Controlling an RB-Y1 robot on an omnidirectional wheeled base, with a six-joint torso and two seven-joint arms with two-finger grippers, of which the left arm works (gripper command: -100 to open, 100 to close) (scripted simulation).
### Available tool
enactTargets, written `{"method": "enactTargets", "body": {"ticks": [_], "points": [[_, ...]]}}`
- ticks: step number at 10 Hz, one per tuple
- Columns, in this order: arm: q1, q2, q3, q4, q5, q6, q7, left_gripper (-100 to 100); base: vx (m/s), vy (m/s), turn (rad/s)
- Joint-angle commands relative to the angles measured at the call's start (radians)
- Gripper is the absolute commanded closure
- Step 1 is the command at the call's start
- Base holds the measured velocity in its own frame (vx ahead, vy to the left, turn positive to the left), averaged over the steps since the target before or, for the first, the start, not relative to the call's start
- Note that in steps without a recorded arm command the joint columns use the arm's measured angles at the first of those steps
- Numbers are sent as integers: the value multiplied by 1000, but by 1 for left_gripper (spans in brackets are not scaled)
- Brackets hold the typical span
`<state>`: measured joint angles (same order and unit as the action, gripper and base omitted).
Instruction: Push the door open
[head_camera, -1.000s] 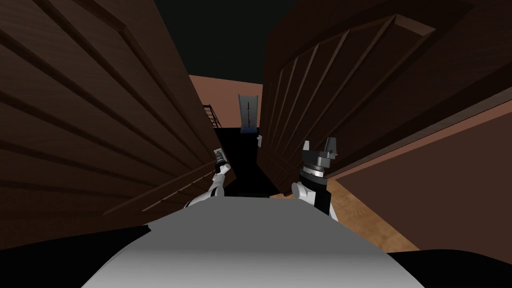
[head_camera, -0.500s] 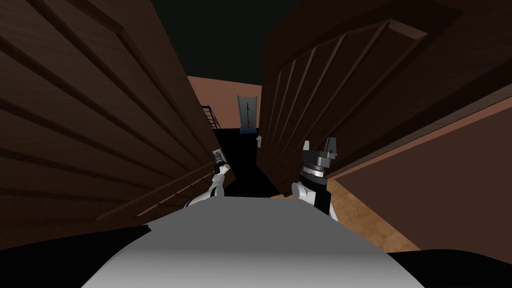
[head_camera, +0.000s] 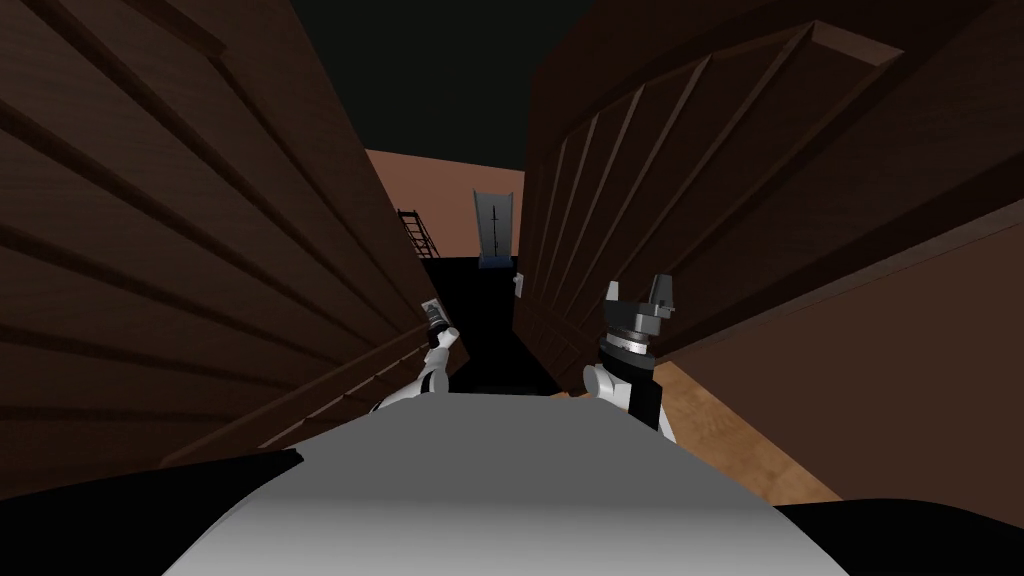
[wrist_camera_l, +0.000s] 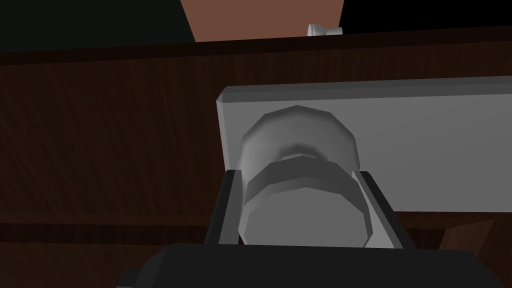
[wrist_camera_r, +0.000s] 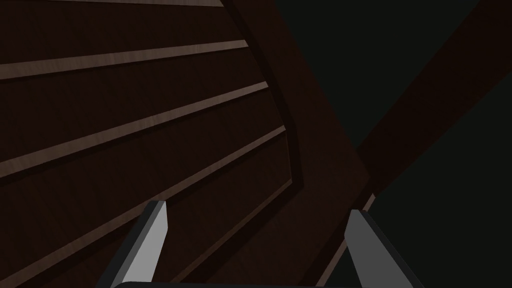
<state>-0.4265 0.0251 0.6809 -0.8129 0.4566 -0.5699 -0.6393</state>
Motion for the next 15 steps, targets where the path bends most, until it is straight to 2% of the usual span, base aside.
{"method": "enactTargets", "body": {"ticks": [1,5,6,8,9,10,14,15], "points": [[-3,3,32,-12,22,-24,-27,100,69,10,-74],[-13,-23,99,-14,77,-48,-102,100,124,43,-52],[-14,-27,108,-14,84,-51,-112,100,106,55,-45],[-19,-46,142,-14,112,-63,-150,100,106,43,-47],[-11,-45,131,-18,103,-53,-137,100,52,19,1],[-18,-19,162,-19,123,-83,-165,100,65,93,-97],[-18,-19,162,-19,123,-83,-165,100,50,49,-13],[-25,-6,191,-20,141,-110,-189,100,66,78,-90]]}}
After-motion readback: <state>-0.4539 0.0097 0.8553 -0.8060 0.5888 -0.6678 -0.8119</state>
